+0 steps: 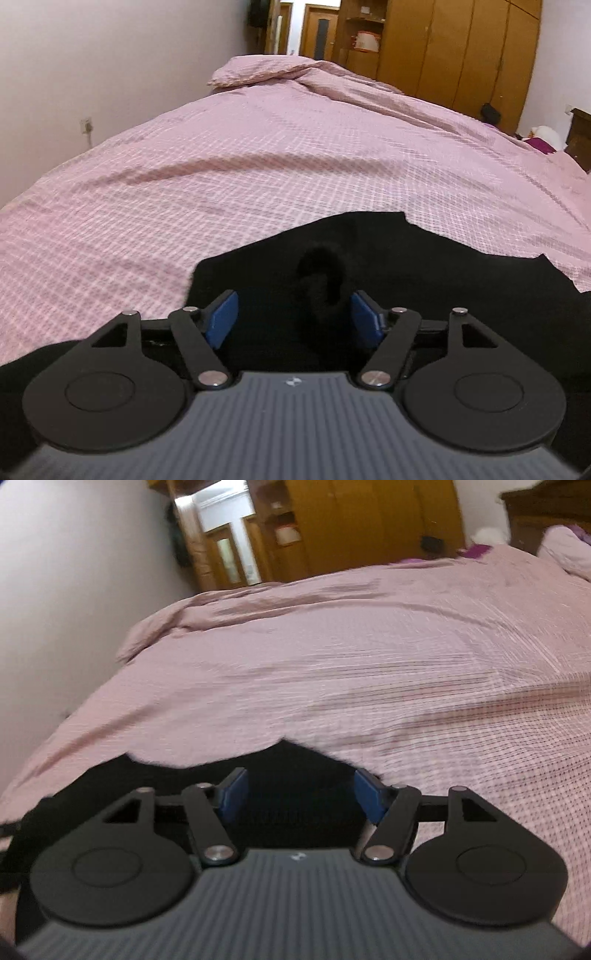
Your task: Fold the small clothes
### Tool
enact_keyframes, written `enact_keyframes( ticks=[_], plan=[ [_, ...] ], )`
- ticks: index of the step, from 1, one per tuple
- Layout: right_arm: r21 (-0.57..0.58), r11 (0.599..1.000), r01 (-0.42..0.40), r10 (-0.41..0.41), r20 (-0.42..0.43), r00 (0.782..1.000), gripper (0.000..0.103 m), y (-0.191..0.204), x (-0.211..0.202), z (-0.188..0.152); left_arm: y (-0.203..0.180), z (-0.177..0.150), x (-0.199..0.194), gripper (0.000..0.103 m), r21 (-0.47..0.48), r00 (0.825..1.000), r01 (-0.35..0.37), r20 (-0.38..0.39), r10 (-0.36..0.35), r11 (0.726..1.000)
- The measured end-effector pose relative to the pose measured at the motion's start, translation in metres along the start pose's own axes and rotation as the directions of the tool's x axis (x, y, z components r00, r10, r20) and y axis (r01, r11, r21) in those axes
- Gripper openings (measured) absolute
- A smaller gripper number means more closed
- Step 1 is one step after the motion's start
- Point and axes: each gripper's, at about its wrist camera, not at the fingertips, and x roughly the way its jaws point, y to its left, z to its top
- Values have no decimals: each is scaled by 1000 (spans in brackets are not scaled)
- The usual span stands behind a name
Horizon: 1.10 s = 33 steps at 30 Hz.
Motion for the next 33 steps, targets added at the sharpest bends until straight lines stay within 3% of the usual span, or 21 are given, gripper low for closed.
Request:
enact_keyframes(
  ticks=[11,20,26,33],
  plan=[
    [-40,998,-50,49,-25,998,66,56,-40,-26,23,-7,-35,79,-7,998,-66,-16,66,998],
    [-5,996,-86,85,-72,994,66,82,-53,-46,48,-16,-46,80,-34,990,-131,-48,129,991],
    [-4,994,-109,108,-94,990,66,102,-52,-61,67,-22,-51,80,-49,985,-164,-65,160,985],
    [-17,997,-81,78,-133,988,66,118,-35,-78,88,-28,-52,80,-82,981,-184,-84,177,980]
  ],
)
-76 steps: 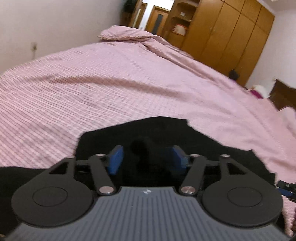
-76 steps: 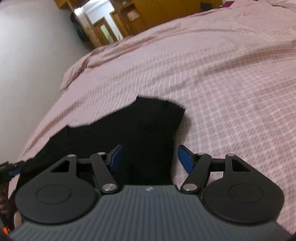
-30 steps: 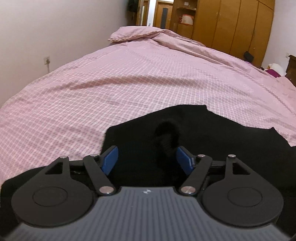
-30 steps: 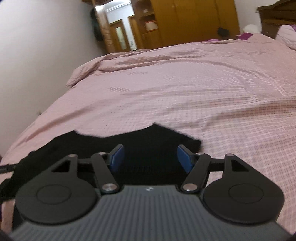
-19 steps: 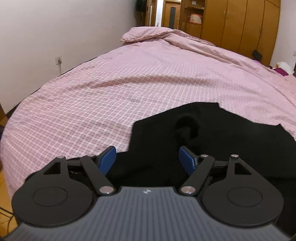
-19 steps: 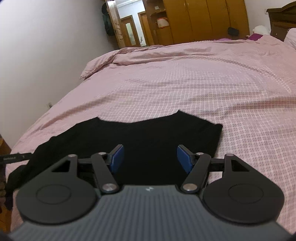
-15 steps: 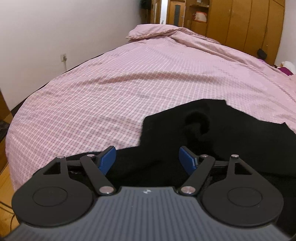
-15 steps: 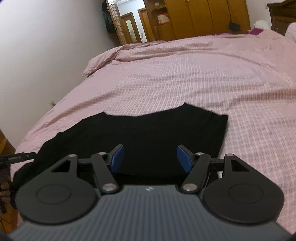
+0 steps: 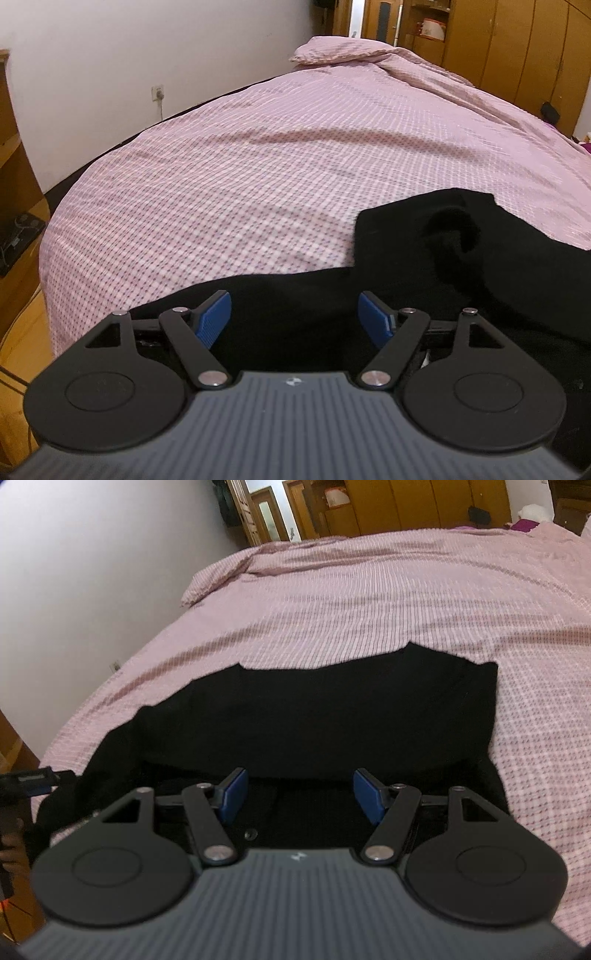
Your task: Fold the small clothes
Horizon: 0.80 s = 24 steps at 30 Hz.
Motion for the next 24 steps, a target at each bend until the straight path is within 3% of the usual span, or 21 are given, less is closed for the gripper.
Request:
enact_keyframes(
  ticks=[11,21,24],
  plan=[
    [9,998,54,-53,-74,996,66,4,26,-20,20,-6,8,80,-35,1000,-14,-20,13,999],
    [5,997,71,-71,-98,993,65,-1,39,-32,22,-13,14,81,-4,999,-10,-38,10,1000],
    [1,997,77,-77,-93,993,65,1,39,-35,25,-18,12,93,21,998,48,-36,-47,999]
  ],
)
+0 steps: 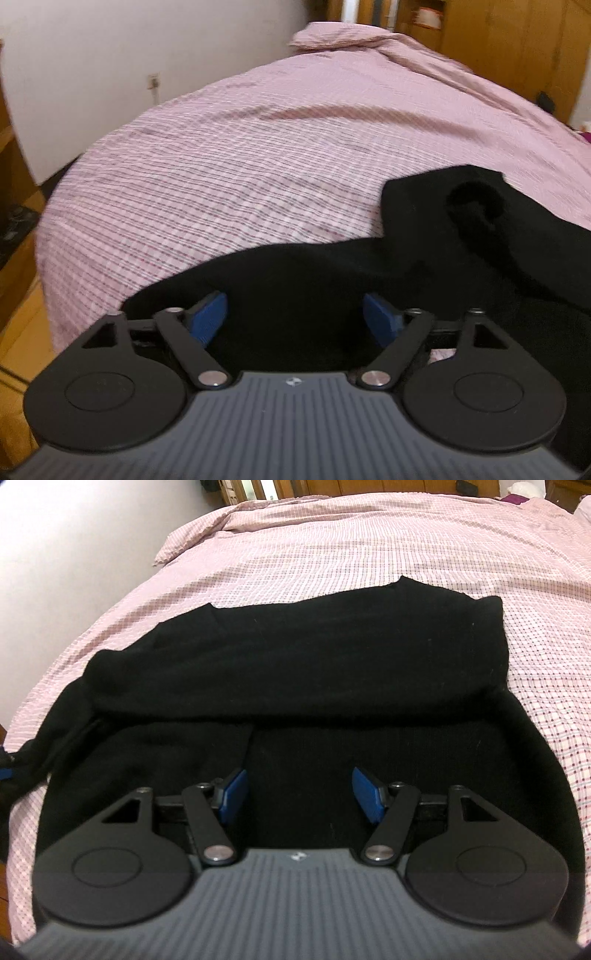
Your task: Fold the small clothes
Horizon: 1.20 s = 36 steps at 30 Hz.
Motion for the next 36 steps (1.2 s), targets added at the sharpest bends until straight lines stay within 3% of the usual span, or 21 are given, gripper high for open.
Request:
enact_keyframes(
  ticks=[3,9,13,19,23,27,31,36],
  plan=[
    [-7,1000,4,-4,7,1000,66,2,0,-2,-1,-9,0,95,55,1000,12,0,-12,998],
    [-13,1000,13,-13,17,1000,67,4,-1,-5,-11,-27,2,96,188,999,-52,25,48,981],
    [-6,1000,11,-11,19,1000,67,4,-1,-5,-15,-35,7,100,254,991,-132,57,122,958],
    [15,1000,-9,9,20,1000,67,-2,-3,-5,17,-32,-9,100,144,994,-74,88,61,987],
    [28,999,-15,14,23,1000,67,-5,-2,-4,47,-27,-12,100,62,983,-142,128,134,988],
    [12,1000,-6,5,25,1000,67,-3,-2,-6,79,-27,5,100,-34,981,-160,102,162,987],
    [16,1000,-7,6,25,1000,67,-3,-2,-6,104,-32,23,101,-152,991,-81,90,96,985],
    [11,1000,3,-3,27,1000,67,-1,-2,-7,109,-39,28,102,-281,997,33,77,-11,959]
  ],
)
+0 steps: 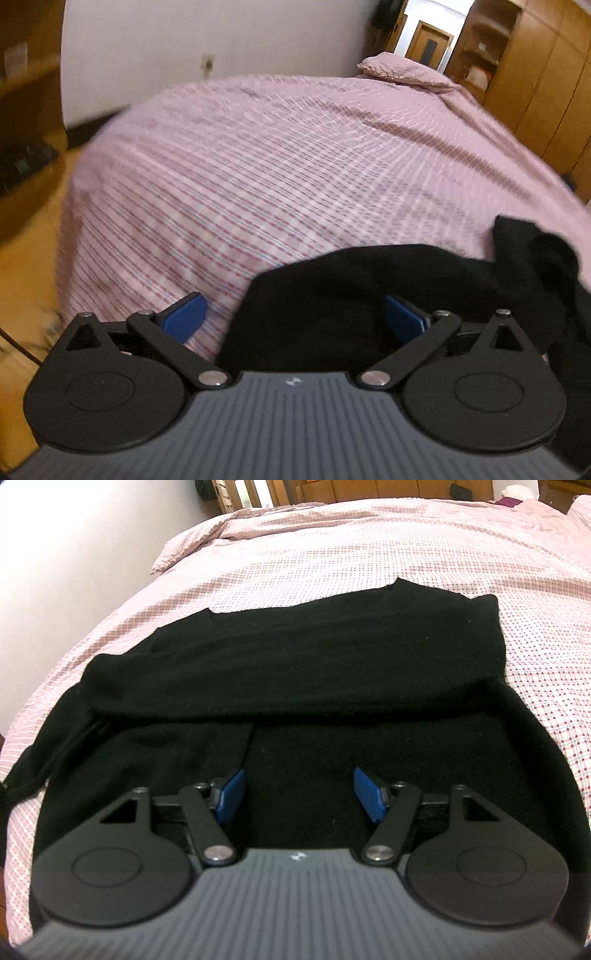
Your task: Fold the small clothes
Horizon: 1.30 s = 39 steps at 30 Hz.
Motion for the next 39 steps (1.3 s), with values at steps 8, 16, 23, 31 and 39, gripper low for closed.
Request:
enact_keyframes(
  ticks=[8,16,23,31,39],
  plan=[
    [9,1000,0,0,0,1000,68,0,-1,0,-18,5,-34,18,-25,992,108,69,-106,994],
    [26,999,-20,20,9,1000,68,-6,-1,-1,-35,41,-81,17,-34,933,-19,358,30,999],
    [39,998,-41,41,11,999,68,-12,-3,-1,-56,47,-75,17,-25,937,46,348,-35,999],
    [119,989,-89,85,44,995,68,-23,-19,5,-142,70,-109,17,173,863,250,407,-300,953],
    [130,987,-92,76,119,990,68,-36,-45,5,-261,75,-121,17,349,761,437,348,-548,829]
  ],
)
